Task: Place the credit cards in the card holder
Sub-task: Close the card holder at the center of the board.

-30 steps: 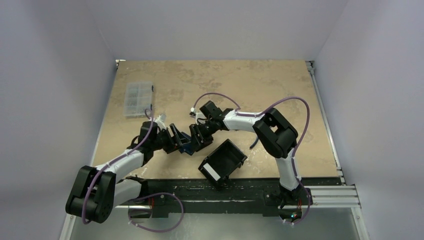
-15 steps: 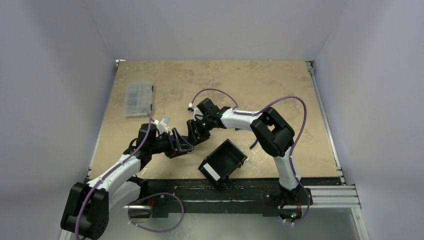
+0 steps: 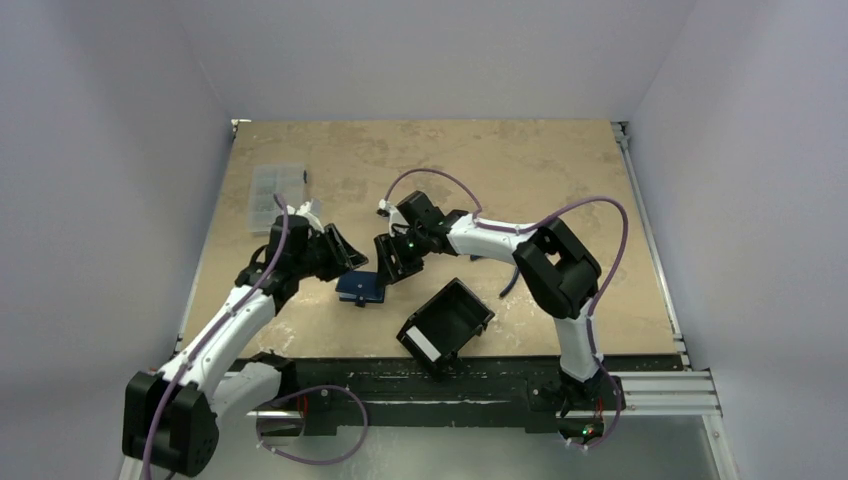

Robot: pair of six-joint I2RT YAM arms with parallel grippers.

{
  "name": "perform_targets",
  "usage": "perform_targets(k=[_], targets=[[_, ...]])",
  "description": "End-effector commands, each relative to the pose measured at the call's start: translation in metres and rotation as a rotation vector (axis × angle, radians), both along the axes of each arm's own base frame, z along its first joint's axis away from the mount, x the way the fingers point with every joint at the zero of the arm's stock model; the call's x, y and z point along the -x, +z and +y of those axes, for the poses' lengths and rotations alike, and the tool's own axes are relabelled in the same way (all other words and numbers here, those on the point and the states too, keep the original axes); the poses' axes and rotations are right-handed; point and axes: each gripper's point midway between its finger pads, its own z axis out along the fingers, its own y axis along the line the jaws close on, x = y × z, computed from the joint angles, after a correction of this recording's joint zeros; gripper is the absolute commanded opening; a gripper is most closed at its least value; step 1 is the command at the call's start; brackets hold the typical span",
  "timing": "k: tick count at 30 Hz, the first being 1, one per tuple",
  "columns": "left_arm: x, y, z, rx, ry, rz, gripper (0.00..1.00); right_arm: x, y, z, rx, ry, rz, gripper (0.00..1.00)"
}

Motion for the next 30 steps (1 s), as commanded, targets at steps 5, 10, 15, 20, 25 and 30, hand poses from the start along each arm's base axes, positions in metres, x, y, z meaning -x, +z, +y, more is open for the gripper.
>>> perform_targets(k=[5, 10, 15, 20, 25, 30], targets=[[-0.016, -0.059, 0.029, -0.144, 0.085, 0.132, 0.21, -0.004, 0.061, 0.01, -0.169, 0.015, -0.13, 0.55], [-0.003, -0.081, 0.037, -0.144, 0.137, 0.171, 0.11, 0.004, 0.071, 0.028, -0.238, 0.059, -0.132, 0.55], [0.009, -0.097, 0.044, -0.156, 0.177, 0.196, 0.07, 0.013, 0.061, 0.048, -0.24, 0.098, -0.123, 0.52], [0.015, -0.108, 0.049, -0.177, 0.191, 0.224, 0.05, 0.016, 0.044, 0.055, -0.223, 0.114, -0.105, 0.45], [0.021, -0.115, 0.049, -0.175, 0.185, 0.241, 0.04, 0.019, 0.033, 0.059, -0.216, 0.127, -0.098, 0.39], [0.022, -0.117, 0.047, -0.164, 0.177, 0.243, 0.03, 0.018, 0.027, 0.06, -0.208, 0.121, -0.092, 0.32]])
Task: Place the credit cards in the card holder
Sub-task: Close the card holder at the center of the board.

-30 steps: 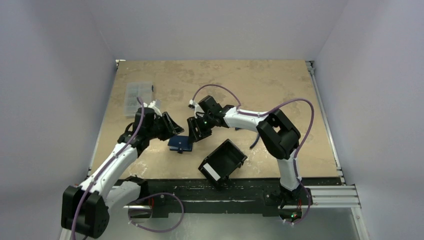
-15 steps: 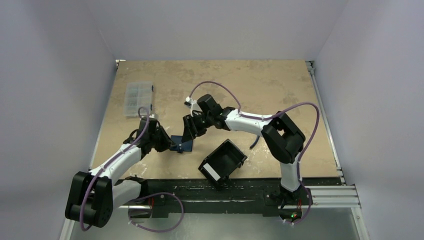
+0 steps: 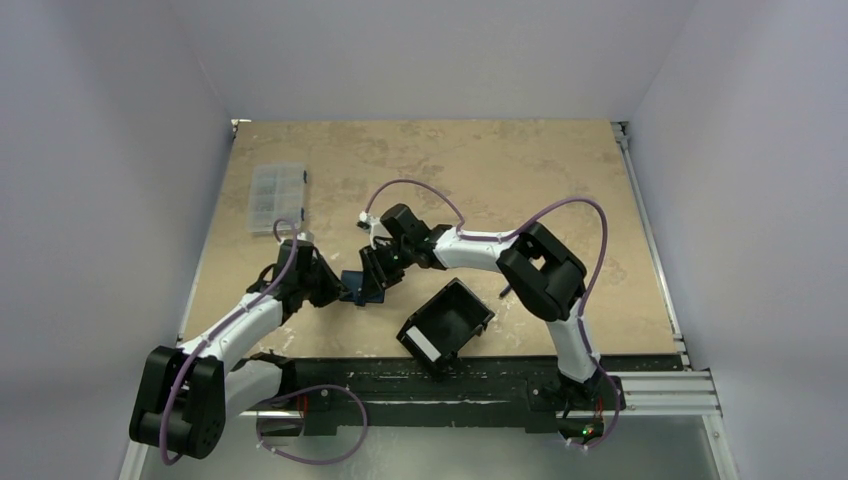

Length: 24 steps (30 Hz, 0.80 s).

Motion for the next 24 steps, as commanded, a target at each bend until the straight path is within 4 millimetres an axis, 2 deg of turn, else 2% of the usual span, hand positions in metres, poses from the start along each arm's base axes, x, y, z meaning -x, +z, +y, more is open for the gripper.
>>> perform_targets(k=[1, 5, 12, 19, 21, 24], targets=[[0.002, -0.005, 0.003, -0.008, 0.011, -0.004, 0.03, -0.01, 0.024, 0.017, -0.078, 0.011, -0.052, 0.3], [0.002, -0.005, 0.004, -0.009, 0.009, -0.006, 0.03, -0.011, 0.023, 0.018, -0.076, 0.009, -0.053, 0.24], [0.004, -0.005, 0.004, -0.01, 0.003, -0.006, 0.02, -0.013, 0.022, 0.022, -0.075, 0.013, -0.046, 0.23], [0.007, -0.008, 0.002, 0.01, 0.01, 0.002, 0.02, -0.014, 0.013, 0.02, -0.043, 0.013, -0.047, 0.08], [0.008, -0.01, 0.0, 0.021, 0.012, 0.005, 0.02, -0.017, 0.01, 0.018, -0.021, 0.004, -0.059, 0.0], [0.01, -0.011, -0.001, 0.033, 0.015, 0.011, 0.02, -0.021, 0.01, 0.016, -0.003, -0.014, -0.075, 0.0]])
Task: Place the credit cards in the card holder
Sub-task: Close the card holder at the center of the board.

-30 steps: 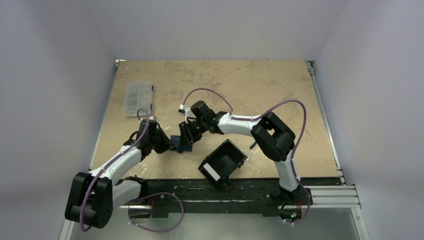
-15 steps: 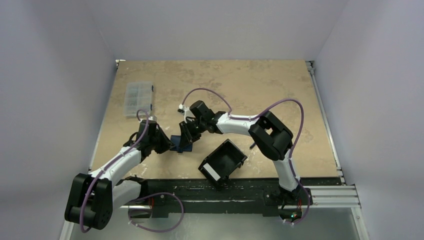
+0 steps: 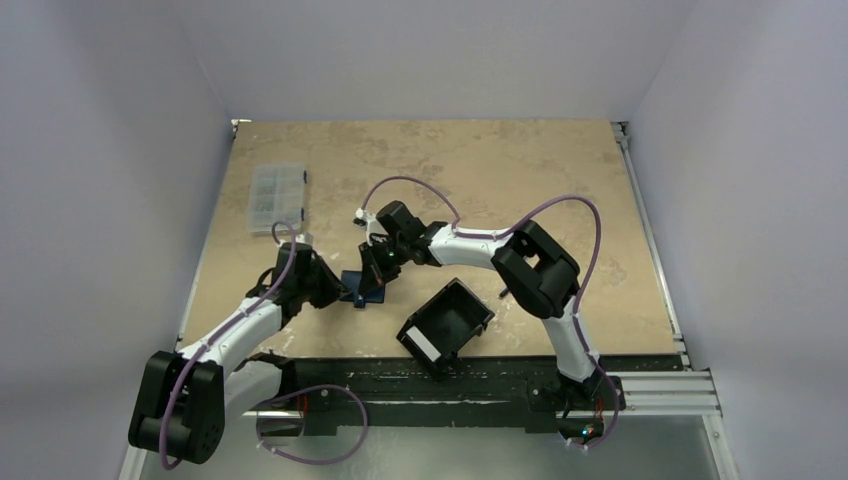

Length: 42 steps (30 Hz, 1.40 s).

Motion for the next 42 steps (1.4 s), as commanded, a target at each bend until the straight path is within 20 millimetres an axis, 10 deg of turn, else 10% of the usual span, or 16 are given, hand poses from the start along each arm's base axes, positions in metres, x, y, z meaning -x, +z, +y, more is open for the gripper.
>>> perform_targets(k=[1, 15, 23, 29, 35, 42], targets=[[0.01, -0.011, -0.001, 0.021, 0.014, 0.04, 0.03, -0.016, 0.013, 0.004, 0.006, -0.029, -0.076, 0.0], [0.026, -0.012, -0.025, 0.215, 0.006, 0.043, 0.05, -0.082, 0.03, -0.029, 0.162, -0.122, -0.29, 0.0], [0.016, 0.022, -0.036, 0.296, -0.017, -0.025, 0.09, -0.069, 0.05, -0.039, 0.2, -0.069, -0.249, 0.0], [-0.01, 0.051, -0.012, 0.092, -0.003, -0.081, 0.39, -0.035, 0.041, -0.058, 0.246, -0.162, -0.093, 0.31], [-0.014, 0.033, 0.016, -0.049, 0.089, -0.064, 0.54, -0.031, 0.024, -0.051, 0.173, -0.204, -0.009, 0.61], [0.006, -0.009, -0.003, 0.063, 0.057, 0.014, 0.39, -0.038, 0.005, -0.038, 0.161, -0.184, 0.027, 0.43]])
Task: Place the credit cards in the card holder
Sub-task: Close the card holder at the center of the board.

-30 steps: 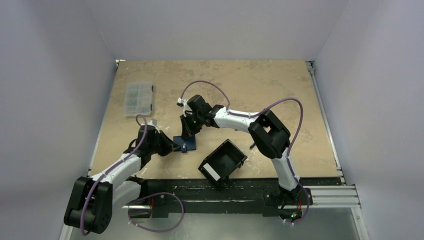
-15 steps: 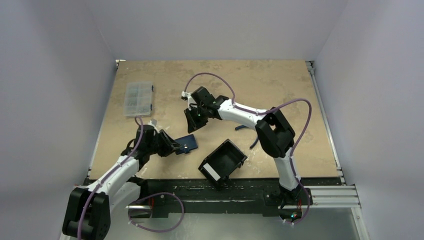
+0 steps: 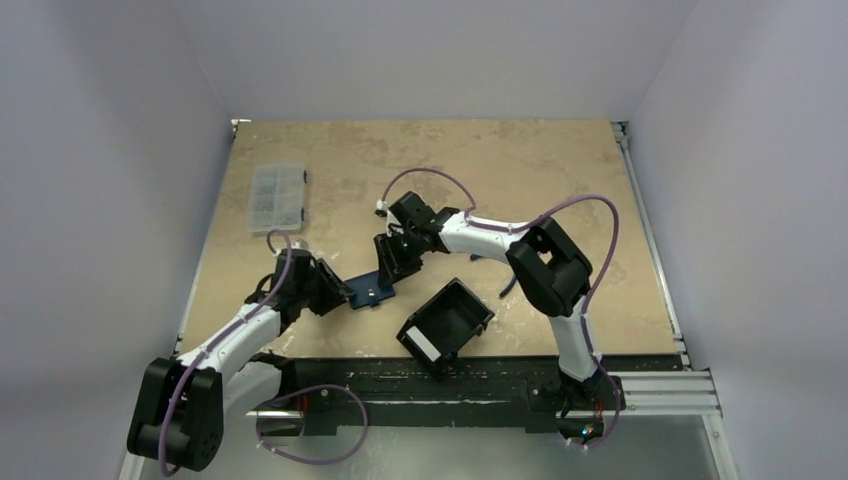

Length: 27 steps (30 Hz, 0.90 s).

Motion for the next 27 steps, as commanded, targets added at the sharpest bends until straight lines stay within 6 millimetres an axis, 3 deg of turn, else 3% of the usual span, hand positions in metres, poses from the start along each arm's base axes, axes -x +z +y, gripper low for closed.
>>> perform_targets(k=[1, 5, 7, 10, 13, 17, 19, 21, 23, 27], targets=[[0.006, -0.014, -0.008, 0.048, -0.017, 0.018, 0.38, -0.013, 0.009, 0.023, -0.088, 0.006, -0.011, 0.4], [0.018, -0.019, -0.02, 0.139, -0.037, 0.022, 0.37, -0.02, 0.005, 0.047, -0.141, 0.037, 0.01, 0.32], [0.027, -0.021, -0.029, 0.205, -0.05, 0.027, 0.35, -0.032, 0.009, 0.062, -0.159, 0.042, -0.004, 0.29], [0.041, -0.023, -0.037, 0.255, -0.066, 0.044, 0.32, -0.049, 0.008, 0.066, -0.114, 0.026, -0.046, 0.3], [0.047, -0.012, -0.047, 0.315, -0.083, 0.005, 0.33, -0.064, 0.009, 0.045, 0.017, -0.022, -0.131, 0.41], [0.04, 0.02, -0.048, 0.279, -0.136, -0.059, 0.44, -0.074, 0.02, -0.007, 0.231, -0.123, -0.236, 0.57], [0.03, 0.044, -0.049, 0.249, -0.175, -0.114, 0.51, -0.068, 0.031, -0.021, 0.245, -0.18, -0.246, 0.61], [0.022, 0.056, -0.043, 0.18, -0.198, -0.119, 0.54, -0.062, 0.041, -0.031, 0.242, -0.258, -0.238, 0.63], [0.01, 0.065, -0.036, 0.111, -0.197, -0.126, 0.56, -0.054, 0.047, -0.033, 0.209, -0.318, -0.208, 0.65], [-0.016, 0.077, -0.022, 0.037, -0.157, -0.136, 0.52, -0.037, 0.052, -0.015, 0.094, -0.368, -0.117, 0.65]])
